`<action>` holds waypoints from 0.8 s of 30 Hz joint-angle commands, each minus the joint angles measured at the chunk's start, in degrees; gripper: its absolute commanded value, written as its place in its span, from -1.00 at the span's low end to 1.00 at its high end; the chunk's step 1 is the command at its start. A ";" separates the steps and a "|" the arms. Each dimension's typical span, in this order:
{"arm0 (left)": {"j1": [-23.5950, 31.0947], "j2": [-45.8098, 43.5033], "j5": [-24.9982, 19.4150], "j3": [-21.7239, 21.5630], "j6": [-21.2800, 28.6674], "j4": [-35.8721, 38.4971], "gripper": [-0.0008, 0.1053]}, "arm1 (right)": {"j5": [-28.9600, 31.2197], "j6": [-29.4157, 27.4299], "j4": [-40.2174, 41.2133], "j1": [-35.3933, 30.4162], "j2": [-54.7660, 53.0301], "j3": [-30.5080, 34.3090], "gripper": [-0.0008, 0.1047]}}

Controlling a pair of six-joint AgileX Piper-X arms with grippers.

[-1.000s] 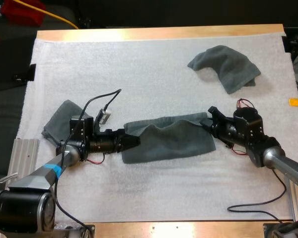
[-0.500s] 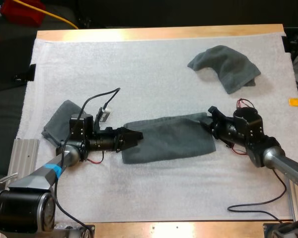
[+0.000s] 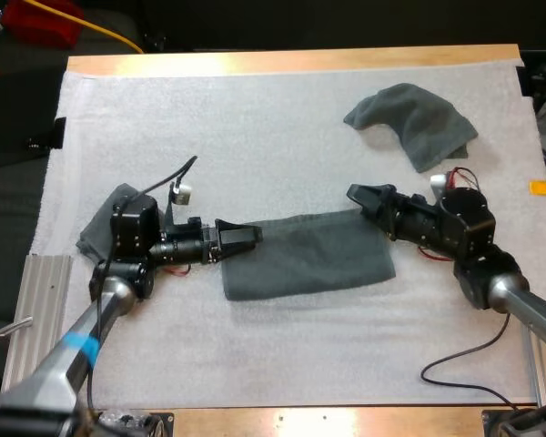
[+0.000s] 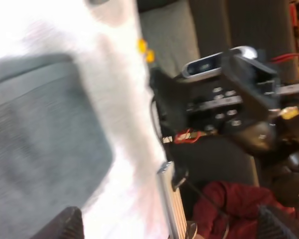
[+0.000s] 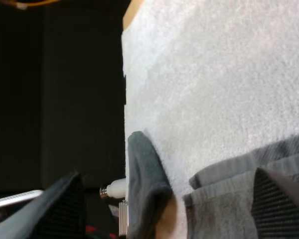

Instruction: Pick towel from pile, fold and stack

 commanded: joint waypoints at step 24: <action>-0.01 -31.86 -11.67 -0.10 -3.74 12.99 0.24 | 3.43 -20.39 34.79 -0.36 -20.68 -0.30 0.31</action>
